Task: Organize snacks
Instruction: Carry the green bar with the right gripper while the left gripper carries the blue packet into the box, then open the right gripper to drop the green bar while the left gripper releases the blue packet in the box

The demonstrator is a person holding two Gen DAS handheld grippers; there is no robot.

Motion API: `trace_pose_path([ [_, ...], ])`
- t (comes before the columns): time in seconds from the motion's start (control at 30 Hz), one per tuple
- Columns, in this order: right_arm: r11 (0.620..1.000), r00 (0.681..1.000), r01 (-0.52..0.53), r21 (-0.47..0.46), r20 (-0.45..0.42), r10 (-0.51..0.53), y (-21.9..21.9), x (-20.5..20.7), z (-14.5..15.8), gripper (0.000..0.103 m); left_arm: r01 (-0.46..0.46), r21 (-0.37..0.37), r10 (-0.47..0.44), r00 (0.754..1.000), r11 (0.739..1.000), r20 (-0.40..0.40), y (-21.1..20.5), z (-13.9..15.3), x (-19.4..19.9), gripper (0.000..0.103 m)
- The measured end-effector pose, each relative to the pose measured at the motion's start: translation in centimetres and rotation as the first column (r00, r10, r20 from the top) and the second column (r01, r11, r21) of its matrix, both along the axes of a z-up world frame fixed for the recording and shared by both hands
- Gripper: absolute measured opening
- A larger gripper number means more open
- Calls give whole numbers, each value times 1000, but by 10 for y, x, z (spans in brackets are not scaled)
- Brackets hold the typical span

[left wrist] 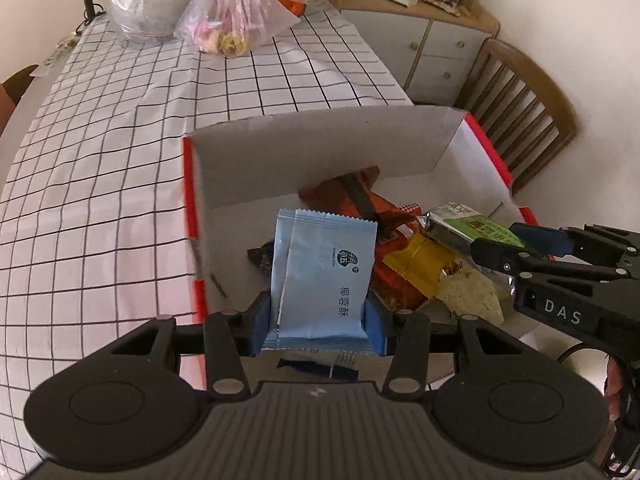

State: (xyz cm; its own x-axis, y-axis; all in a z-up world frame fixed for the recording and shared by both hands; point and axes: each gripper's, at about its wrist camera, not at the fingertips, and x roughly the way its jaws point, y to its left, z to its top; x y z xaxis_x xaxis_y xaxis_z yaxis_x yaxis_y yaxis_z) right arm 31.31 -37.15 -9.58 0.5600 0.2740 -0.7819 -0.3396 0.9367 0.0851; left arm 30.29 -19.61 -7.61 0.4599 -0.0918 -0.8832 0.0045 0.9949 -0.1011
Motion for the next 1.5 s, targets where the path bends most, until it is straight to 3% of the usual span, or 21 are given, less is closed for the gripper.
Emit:
trace_pose_path([
  [0.37,998,997,-57,-25,-56,55,5,3,-20,41,27,32,-25,998,999,-64,-20,-31,20,47],
  [0.8,998,996,-69,-12,-54,68,3,-2,-20,48,3,47,1,997,999,-80,-20,-42,23,48],
  [1.13,998,998,-66,20,-21,67,-4,-13,-8,63,0,22,1,1000,1000,-26,-21,-33,7,61],
  [1.3,997,998,-63,45,16,62,-7,-25,7,66,5,-5,-5,1000,1000,27,-17,-18,-7,63],
  [1.5,995,995,-67,76,78,61,-11,-43,29,79,2,-17,0,994,1000,109,-10,5,-26,67],
])
